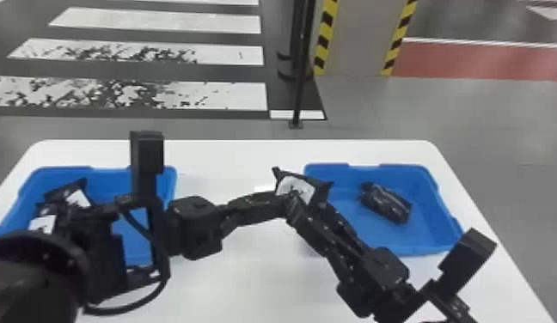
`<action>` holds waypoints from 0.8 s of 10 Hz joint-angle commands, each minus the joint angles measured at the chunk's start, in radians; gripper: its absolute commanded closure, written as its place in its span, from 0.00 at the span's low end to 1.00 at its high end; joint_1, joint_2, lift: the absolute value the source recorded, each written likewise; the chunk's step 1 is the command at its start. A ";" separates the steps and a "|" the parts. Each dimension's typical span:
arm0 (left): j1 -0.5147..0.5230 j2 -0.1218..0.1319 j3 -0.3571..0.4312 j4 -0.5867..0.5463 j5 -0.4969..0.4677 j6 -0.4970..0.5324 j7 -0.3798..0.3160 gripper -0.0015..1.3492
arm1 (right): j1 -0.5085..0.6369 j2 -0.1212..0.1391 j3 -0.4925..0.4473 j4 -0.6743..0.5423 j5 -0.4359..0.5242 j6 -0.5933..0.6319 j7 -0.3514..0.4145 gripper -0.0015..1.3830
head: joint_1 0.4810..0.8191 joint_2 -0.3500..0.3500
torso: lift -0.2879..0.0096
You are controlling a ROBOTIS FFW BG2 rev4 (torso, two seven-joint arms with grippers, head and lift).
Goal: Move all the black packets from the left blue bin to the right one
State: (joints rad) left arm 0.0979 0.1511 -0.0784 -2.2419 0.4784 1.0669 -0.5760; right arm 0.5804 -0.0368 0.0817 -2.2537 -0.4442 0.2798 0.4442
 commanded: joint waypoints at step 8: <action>0.194 -0.028 0.232 -0.125 0.042 -0.063 0.022 0.12 | -0.131 -0.009 -0.177 0.142 0.051 0.002 -0.006 0.92 | 0.63 0.39 | 0.50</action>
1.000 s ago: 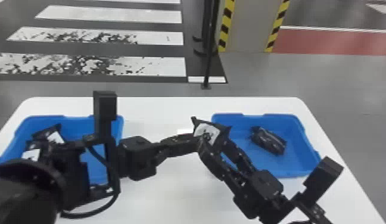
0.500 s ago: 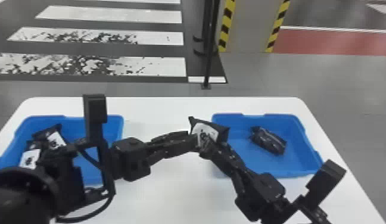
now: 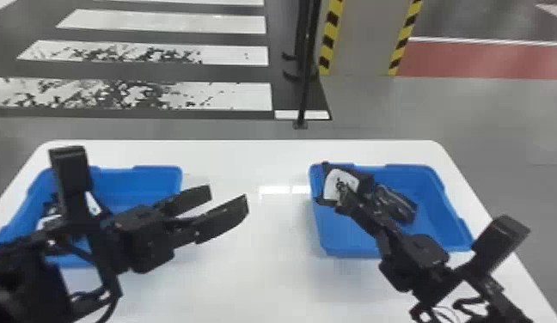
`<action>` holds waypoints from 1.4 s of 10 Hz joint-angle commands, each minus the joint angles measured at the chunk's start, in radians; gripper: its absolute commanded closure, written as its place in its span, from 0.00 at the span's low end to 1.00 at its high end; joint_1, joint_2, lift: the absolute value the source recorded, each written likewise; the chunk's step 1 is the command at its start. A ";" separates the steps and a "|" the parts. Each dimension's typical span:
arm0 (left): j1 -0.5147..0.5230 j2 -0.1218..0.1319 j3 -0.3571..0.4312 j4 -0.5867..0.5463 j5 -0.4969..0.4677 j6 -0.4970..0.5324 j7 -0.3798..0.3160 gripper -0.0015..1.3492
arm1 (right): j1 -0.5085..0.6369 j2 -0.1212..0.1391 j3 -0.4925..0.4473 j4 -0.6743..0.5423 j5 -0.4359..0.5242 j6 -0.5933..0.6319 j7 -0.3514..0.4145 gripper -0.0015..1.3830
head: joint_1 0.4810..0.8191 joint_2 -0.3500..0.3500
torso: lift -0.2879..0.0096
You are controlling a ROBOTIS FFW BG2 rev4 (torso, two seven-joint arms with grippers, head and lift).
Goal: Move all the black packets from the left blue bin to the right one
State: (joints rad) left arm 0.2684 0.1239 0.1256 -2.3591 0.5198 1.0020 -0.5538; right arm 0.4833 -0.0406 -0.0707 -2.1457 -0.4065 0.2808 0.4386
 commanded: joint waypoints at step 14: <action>0.151 0.003 0.429 -0.111 -0.099 0.029 0.043 0.12 | 0.182 0.041 -0.191 -0.045 0.215 -0.188 -0.132 0.14 | 0.63 0.47 | 0.50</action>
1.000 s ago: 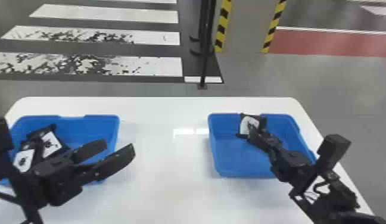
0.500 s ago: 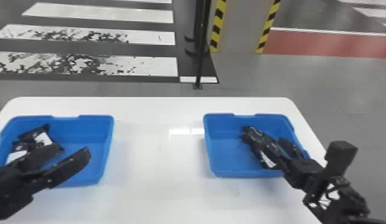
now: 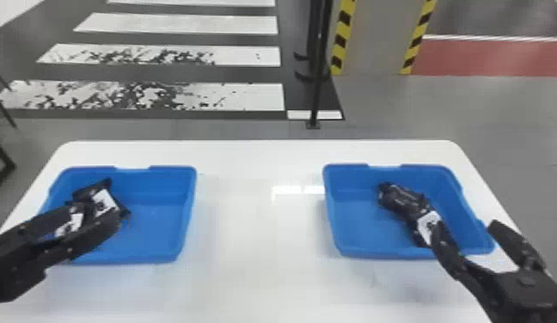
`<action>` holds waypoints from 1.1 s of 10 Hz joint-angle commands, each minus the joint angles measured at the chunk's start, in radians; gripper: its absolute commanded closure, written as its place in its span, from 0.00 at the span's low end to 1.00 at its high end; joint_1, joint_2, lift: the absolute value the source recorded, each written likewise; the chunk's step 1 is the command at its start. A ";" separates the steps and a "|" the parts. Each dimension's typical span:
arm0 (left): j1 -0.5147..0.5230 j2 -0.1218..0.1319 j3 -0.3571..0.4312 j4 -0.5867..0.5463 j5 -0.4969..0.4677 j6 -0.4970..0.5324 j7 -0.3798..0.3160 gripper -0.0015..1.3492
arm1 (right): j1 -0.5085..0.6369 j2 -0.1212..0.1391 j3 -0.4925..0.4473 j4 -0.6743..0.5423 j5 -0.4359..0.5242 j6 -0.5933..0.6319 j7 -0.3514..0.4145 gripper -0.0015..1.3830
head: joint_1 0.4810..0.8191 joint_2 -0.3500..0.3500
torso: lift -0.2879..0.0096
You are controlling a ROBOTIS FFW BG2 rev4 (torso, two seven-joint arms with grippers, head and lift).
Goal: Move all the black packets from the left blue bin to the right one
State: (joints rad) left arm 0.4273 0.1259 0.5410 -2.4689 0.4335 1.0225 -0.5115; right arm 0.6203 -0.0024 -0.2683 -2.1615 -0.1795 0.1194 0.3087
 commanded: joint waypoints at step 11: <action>-0.420 0.093 -0.030 0.575 -0.314 0.190 0.037 0.13 | 0.379 0.003 0.121 -0.265 -0.171 -0.068 -0.039 0.15 | 0.63 0.93 | 0.50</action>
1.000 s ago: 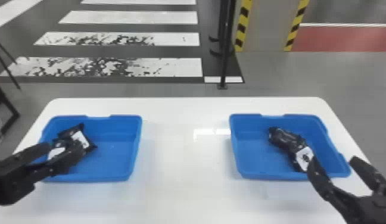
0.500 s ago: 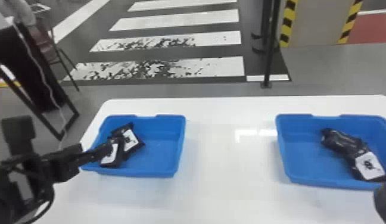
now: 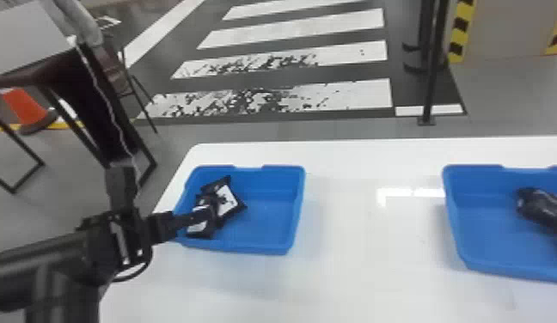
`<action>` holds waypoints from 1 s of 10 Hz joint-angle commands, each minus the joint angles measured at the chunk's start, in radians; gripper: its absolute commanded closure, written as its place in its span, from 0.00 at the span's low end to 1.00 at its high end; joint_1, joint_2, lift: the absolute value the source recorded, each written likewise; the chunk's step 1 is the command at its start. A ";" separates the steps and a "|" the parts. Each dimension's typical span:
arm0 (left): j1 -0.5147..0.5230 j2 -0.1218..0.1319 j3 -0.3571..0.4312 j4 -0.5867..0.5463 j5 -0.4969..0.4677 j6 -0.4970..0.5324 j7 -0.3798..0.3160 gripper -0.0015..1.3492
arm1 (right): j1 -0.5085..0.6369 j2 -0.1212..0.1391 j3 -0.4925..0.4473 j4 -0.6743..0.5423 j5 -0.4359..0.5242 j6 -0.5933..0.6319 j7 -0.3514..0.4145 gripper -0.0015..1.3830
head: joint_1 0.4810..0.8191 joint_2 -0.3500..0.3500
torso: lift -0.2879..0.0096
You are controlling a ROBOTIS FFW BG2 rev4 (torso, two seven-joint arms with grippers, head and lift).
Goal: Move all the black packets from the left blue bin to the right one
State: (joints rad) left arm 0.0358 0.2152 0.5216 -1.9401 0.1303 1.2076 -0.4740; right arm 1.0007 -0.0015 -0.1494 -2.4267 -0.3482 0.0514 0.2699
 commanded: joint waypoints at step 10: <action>-0.218 0.018 -0.129 0.285 -0.055 0.130 0.101 0.85 | -0.017 0.002 0.046 0.037 -0.069 0.022 0.000 0.15 | 0.63 0.92 | 0.50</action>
State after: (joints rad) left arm -0.1852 0.2310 0.4009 -1.6570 0.0695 1.3403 -0.3729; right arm 0.9819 -0.0015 -0.1045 -2.3914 -0.4132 0.0734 0.2700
